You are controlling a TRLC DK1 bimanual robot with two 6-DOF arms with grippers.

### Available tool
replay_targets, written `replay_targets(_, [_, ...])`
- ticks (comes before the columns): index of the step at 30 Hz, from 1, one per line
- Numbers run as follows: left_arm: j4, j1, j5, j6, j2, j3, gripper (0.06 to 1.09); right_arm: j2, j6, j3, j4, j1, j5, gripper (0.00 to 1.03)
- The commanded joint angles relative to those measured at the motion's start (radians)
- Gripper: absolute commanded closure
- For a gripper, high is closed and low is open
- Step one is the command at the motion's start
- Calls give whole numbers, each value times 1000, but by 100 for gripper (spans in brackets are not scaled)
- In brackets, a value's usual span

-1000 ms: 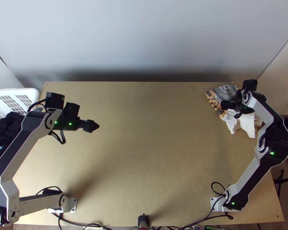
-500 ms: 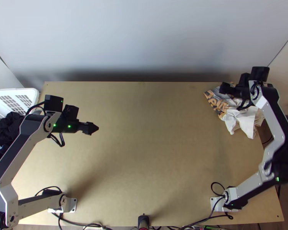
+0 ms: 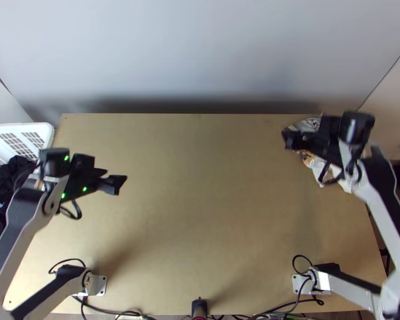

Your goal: Fold the t-shirt

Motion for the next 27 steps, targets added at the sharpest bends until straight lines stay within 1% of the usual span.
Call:
replay_targets(1, [154,-14,-196,63,-286,-205,10,-243,-83,-248,16,179,200,5])
replay_targets(6, [154,-22,-215,63,-400,-295,10,-284,-89,-333,45,182,242,5])
replay_targets(9, [233,-20,-221,54,-474,-374,10,-300,-100,-376,80,203,248,5])
replay_targets(11, [273,-19,-221,63,-524,-416,10,-337,-63,-445,175,229,299,5])
replay_targets(12, [273,-19,-221,66,-544,-430,10,-360,-64,-478,217,240,319,5])
replay_targets(15, [270,-19,-221,103,-618,-478,10,-424,-97,-547,264,254,349,5])
replay_targets(16, [273,-19,-221,128,-661,-507,10,-455,-110,-581,304,252,352,5])
replay_targets(18, [298,-17,-221,177,-776,-581,10,-510,-143,-661,411,251,357,5])
replay_targets(19, [298,-13,-221,189,-836,-610,10,-525,-158,-690,435,252,357,5])
replay_targets(21, [299,12,-225,186,-986,-656,10,-553,-190,-756,491,252,357,5])
replay_targets(23, [299,44,-225,157,-986,-667,10,-590,-225,-825,531,251,355,5])
replay_targets(24, [301,63,-227,163,-984,-674,10,-616,-253,-859,563,251,355,5])
replay_targets(25, [313,79,-227,181,-997,-693,10,-651,-284,-894,593,251,357,5])
replay_targets(27, [304,82,-227,226,-992,-705,10,-745,-310,-956,629,248,355,5])
